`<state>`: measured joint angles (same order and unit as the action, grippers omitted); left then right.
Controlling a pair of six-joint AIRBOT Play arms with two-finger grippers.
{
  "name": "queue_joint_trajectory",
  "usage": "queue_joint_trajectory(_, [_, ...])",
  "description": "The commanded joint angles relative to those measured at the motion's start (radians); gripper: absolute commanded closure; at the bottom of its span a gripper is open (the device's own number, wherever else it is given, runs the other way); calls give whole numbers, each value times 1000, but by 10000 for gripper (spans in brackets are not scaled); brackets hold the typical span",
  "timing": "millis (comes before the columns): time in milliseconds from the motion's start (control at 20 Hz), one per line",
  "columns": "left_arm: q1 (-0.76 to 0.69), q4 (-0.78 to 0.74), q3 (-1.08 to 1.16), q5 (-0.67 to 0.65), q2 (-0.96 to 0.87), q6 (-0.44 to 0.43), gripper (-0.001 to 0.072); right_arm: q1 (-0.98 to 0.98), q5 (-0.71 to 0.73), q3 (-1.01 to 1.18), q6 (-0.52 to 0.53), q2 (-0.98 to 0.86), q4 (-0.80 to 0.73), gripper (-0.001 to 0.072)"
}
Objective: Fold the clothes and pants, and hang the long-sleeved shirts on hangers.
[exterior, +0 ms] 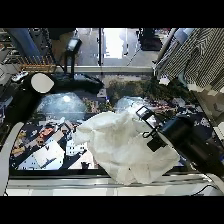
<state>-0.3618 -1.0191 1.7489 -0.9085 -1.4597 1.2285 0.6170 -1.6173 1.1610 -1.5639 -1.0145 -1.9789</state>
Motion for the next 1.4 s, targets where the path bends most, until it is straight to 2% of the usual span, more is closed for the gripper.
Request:
queue_joint_trajectory(0, [15,2,0,-154,-55,-8,177,1,82,3,-18,116,-7,684])
queue_joint_trajectory(200, [15,105,0,-172,-128,-112,166,1,150,3,-11,310,41,684])
queue_joint_trajectory(300, [15,177,0,-132,-146,-174,107,1,151,3,39,377,110,683])
queue_joint_trajectory(400, [16,246,0,-103,-153,-225,107,1,161,3,97,422,169,683])
queue_joint_trajectory(650, [17,275,0,-71,-156,-249,111,1,171,3,126,447,199,683])
queue_joint_trajectory(700, [17,264,0,-49,-157,-250,181,1,172,3,138,446,206,683])
queue_joint_trajectory(750, [17,264,0,-31,-157,-251,353,1,174,3,144,446,206,683])
queue_joint_trajectory(800, [17,264,0,-9,-156,-254,567,1,174,3,144,447,206,683])
queue_joint_trajectory(850, [22,266,1,3,-156,-288,689,1,172,3,144,447,206,683])
queue_joint_trajectory(1000, [45,271,1,12,-138,-317,693,1,133,3,145,447,192,683])
queue_joint_trajectory(1150, [95,272,1,41,-87,-317,694,1,19,0,147,433,116,683])
queue_joint_trajectory(1350, [135,272,1,80,-11,-318,694,1,-117,-1,233,375,70,684])
